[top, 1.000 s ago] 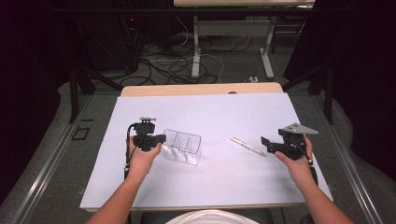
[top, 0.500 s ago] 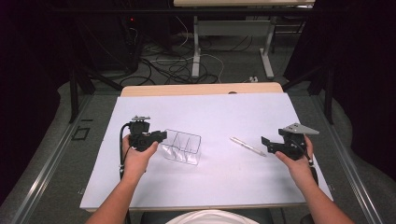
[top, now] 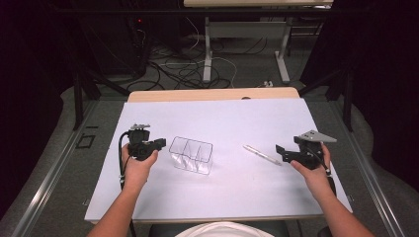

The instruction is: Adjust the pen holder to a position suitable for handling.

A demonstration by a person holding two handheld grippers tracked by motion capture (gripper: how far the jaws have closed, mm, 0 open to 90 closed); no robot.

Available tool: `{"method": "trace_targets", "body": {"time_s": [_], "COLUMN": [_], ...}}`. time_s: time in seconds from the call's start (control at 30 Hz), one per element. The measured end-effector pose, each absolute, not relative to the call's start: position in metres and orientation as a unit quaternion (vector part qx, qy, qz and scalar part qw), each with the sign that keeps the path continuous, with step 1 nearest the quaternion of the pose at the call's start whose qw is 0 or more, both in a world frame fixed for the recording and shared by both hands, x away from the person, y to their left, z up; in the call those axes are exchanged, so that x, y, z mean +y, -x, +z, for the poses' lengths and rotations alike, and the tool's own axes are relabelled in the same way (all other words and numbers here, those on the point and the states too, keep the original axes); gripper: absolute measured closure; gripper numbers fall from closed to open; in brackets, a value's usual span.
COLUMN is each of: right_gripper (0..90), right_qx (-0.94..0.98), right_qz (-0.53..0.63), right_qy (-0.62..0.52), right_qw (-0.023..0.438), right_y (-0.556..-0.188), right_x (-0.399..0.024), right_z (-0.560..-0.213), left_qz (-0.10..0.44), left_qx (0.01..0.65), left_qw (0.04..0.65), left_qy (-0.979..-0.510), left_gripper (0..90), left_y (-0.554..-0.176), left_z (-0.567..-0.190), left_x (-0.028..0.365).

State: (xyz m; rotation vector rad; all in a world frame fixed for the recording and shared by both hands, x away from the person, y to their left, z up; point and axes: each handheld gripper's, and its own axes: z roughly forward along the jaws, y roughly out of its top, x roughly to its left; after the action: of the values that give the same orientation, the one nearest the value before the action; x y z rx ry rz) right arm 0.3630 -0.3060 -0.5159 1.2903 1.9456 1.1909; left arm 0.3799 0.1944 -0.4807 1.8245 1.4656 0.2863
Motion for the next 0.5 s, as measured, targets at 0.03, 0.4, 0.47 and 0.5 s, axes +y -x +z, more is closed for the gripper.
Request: {"method": "trace_targets", "body": {"time_s": [0.03,0.4,0.47,0.5], "right_gripper": [17.5,18.0,18.1,18.1], "right_qx": [0.717,0.718,0.718,0.718], "right_qz": [0.439,0.438,0.438,0.438], "right_qy": [-0.476,-0.476,-0.475,-0.475], "right_qw": [0.257,0.257,0.258,0.258], "right_y": [-0.363,-0.363,-0.363,-0.363], "right_x": [-0.306,-0.306,-0.306,-0.306], "right_z": [-0.516,-0.516,-0.516,-0.516], "left_qz": [0.111,0.096,0.093,0.090], "left_qx": [0.573,0.555,0.558,0.557], "left_qw": [0.379,0.361,0.364,0.363], "left_qy": [-0.719,-0.743,-0.740,-0.741], "left_gripper": [88.4,90.0,90.0,90.0], "left_y": [-0.380,-0.376,-0.376,-0.375], "left_z": [-0.482,-0.490,-0.491,-0.492], "left_x": [0.194,0.181,0.181,0.181]}}
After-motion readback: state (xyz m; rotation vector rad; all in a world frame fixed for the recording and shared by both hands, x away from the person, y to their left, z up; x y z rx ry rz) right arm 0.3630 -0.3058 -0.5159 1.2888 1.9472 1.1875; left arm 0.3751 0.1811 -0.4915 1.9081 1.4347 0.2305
